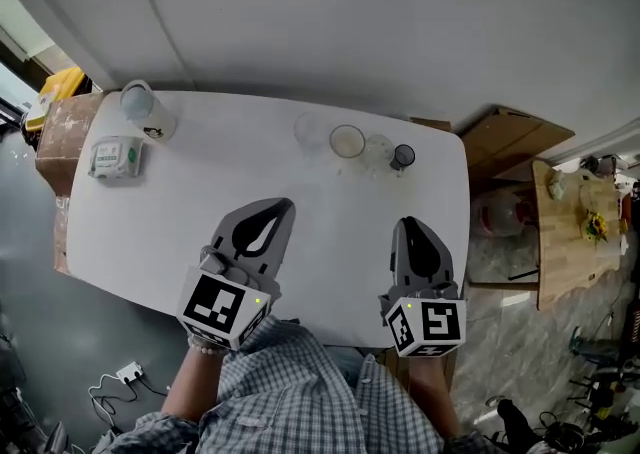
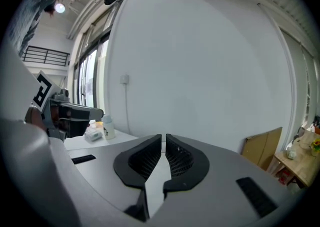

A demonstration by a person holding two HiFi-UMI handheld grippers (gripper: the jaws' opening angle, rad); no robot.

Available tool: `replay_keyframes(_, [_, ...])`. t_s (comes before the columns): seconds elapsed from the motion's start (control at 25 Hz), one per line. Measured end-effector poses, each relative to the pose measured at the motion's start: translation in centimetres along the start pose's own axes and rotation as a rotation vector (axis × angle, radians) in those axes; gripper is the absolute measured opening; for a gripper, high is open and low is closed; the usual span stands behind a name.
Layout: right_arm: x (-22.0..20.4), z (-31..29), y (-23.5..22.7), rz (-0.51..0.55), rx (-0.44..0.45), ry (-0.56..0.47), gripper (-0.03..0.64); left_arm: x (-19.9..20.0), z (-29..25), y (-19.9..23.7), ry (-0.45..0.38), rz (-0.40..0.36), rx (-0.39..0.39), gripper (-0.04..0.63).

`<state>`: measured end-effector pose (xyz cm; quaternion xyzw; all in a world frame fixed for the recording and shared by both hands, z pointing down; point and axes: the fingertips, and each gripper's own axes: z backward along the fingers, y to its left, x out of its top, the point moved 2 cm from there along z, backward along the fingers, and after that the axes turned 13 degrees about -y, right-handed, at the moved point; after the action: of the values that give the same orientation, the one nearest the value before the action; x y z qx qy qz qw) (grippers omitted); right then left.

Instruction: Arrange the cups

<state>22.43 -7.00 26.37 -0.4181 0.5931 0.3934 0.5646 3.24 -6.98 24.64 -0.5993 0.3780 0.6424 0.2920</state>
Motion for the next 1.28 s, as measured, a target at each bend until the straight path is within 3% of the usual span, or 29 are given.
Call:
replay_keyframes(0.36, [3.0,-1.5,1.7,0.002,0.038,-0.106,0.038,0.6,1.1,-0.4,-0.003,0.010,-0.004,0.014])
replay_keyframes(1.28, [1.9,-0.4,1.6,0.040,0.012,-0.053,0.035,0.3,1.4,0.1,0.010,0.022,-0.009,0.014])
